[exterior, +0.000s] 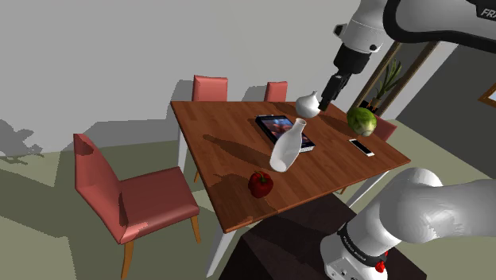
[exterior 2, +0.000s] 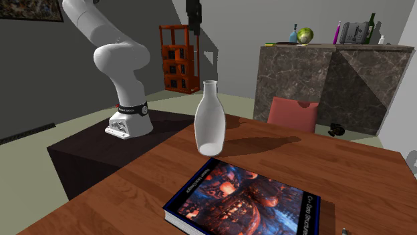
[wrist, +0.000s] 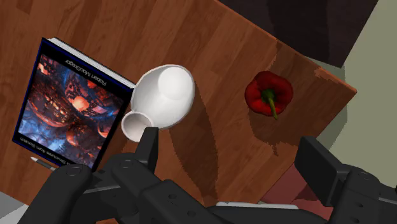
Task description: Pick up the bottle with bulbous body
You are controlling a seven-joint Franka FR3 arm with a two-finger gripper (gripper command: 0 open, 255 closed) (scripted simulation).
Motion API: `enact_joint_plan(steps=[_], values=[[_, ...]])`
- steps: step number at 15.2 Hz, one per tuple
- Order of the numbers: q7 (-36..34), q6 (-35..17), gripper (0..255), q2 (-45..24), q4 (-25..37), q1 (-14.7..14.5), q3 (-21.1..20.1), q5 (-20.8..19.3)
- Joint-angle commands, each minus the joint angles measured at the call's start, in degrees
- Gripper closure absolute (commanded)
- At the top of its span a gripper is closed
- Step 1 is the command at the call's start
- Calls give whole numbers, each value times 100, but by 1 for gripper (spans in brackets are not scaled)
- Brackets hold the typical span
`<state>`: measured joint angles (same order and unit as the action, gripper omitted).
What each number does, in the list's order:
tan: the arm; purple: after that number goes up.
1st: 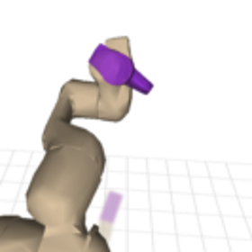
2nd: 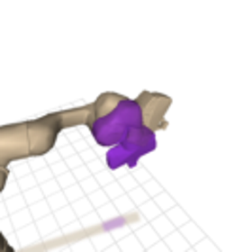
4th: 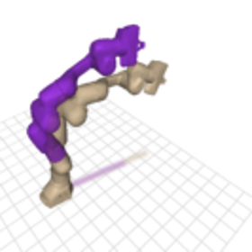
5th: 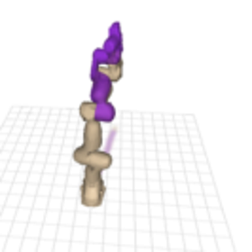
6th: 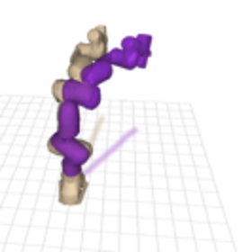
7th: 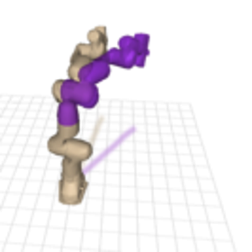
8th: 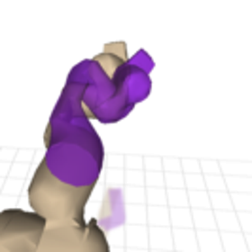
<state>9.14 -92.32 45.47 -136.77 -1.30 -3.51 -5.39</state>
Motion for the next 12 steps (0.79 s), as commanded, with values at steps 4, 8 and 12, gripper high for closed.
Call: enact_joint_plan(steps=[4, 8, 12], values=[[24, -491, 0, -369, -167, 138, 238, -22], [73, -1140, 0, -952, -301, 310, 551, -23], [150, -1770, 0, -1629, -331, 453, 862, 27]])
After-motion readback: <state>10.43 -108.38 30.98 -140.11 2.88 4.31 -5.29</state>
